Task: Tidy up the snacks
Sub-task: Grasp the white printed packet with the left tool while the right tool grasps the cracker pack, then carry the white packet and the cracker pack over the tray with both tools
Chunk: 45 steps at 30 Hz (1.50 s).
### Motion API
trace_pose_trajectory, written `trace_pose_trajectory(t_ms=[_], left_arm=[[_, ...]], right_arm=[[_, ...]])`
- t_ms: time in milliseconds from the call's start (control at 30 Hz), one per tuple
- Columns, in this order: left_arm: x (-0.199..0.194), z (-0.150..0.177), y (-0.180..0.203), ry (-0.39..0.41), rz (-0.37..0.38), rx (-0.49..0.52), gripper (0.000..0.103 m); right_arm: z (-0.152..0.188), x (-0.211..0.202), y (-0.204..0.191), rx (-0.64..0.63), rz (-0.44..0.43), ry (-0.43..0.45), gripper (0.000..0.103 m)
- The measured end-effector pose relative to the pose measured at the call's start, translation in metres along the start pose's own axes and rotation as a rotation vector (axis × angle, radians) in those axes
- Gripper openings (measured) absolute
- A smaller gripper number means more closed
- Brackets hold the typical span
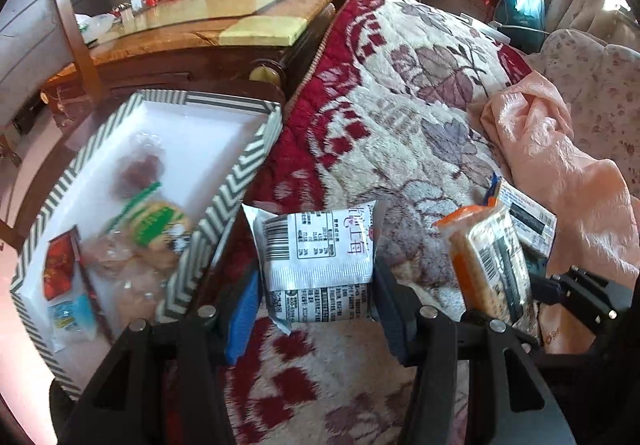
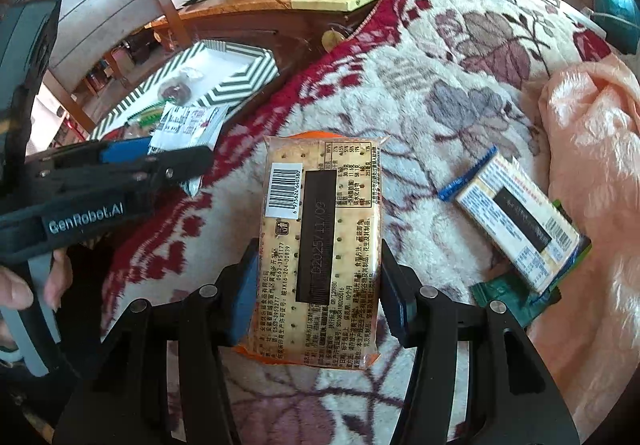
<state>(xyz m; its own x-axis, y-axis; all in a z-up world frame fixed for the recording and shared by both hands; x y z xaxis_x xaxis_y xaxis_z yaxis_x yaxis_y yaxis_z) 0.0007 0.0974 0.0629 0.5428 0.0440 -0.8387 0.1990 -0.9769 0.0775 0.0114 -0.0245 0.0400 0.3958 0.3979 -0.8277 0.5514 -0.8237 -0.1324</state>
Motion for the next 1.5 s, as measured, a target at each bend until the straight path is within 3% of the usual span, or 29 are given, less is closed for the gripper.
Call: trace_pose_trajectory(t_ms=[467,1500], left_arm=[[-0.026,0.005,-0.037,0.047,-0.057,-0.048,0.057],[-0.046,0.015,-0.092,0.073,-0.115,-0.149,0.057]], right_arm=[[-0.024,0.000,-0.036,-0.053,-0.026,0.014,0.053],[-0.048,0.013,-0.092,-0.167,-0.050,-0.013,0.053]])
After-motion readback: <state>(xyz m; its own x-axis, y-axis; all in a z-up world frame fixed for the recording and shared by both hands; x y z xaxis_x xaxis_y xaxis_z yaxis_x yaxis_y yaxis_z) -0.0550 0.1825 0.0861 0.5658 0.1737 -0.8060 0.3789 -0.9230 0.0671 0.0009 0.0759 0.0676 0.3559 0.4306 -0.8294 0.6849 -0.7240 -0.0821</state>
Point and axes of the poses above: each gripper's, at about its wrist camera, not at the fingertips, and x roughly the way its jaws point, y to its right, z to its underside, the point moved 2 cm from there along x, roughly the way its jaws point
